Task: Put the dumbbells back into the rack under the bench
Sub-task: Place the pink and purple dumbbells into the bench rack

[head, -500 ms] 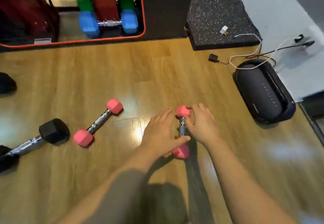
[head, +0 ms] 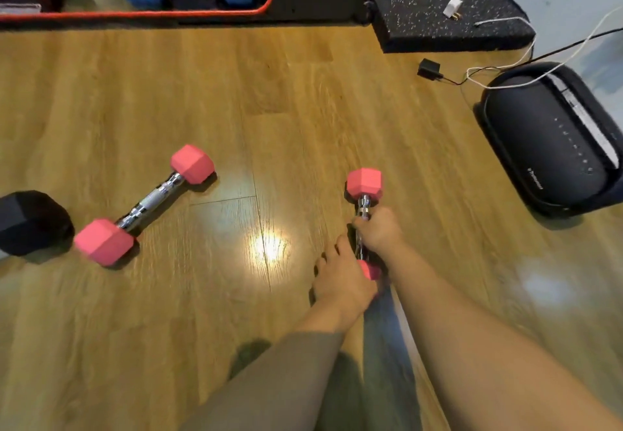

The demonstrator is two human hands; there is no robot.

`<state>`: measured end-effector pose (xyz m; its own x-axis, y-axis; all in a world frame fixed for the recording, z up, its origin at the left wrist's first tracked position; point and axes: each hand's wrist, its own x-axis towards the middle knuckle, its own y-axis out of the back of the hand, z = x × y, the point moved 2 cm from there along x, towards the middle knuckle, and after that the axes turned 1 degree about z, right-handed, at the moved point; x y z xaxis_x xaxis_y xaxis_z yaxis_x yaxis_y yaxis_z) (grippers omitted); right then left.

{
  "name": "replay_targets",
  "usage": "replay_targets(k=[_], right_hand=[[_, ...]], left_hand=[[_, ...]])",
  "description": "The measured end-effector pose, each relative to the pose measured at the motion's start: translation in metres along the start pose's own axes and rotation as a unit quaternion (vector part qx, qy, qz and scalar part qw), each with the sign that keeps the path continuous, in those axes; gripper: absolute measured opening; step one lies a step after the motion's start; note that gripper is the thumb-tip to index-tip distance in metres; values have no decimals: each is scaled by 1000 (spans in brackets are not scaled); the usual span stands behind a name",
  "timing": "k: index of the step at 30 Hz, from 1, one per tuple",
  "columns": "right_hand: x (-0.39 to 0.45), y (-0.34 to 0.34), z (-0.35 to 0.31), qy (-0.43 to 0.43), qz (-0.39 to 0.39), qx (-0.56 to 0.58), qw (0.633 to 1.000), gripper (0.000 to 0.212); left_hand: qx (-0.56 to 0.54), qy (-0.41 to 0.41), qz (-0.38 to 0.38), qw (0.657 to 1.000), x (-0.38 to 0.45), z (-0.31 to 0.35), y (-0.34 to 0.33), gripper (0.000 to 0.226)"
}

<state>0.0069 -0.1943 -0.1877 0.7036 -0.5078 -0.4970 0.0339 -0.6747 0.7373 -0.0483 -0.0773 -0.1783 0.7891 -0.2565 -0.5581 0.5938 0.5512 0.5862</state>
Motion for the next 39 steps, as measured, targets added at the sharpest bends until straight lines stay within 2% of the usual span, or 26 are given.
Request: replay_targets(k=[3,8,12,17,23,27,32,36,39], right_hand=[[0,-4,0,-25,-3,40,999,30],[-1,-7,1,-60,-34,100,993,22],[-2,-16,-8,-113,-59,207,970,17],[-10,-4,-46,-127,-12,335,934,20],[-32,51,-130,-79,-1,427,901,13],[-59,90,-204,-47,6,506,861,11],[-97,129,-302,18,16,572,820,6],[-126,159,-376,50,-10,590,806,17],[-138,172,-417,54,-37,597,799,30]], left_hand=[[-30,42,-33,998,0,-3,-4,72],[-43,54,-40,997,2,-6,7,75],[-30,17,-6,999,4,-18,30,75],[-17,-54,31,998,13,-15,85,78],[-33,-155,92,983,10,8,185,89],[-45,-200,138,969,2,27,269,82],[-91,-292,216,927,-12,42,372,68],[-112,-353,264,891,-29,49,457,63],[-110,-369,281,879,-37,52,506,67]])
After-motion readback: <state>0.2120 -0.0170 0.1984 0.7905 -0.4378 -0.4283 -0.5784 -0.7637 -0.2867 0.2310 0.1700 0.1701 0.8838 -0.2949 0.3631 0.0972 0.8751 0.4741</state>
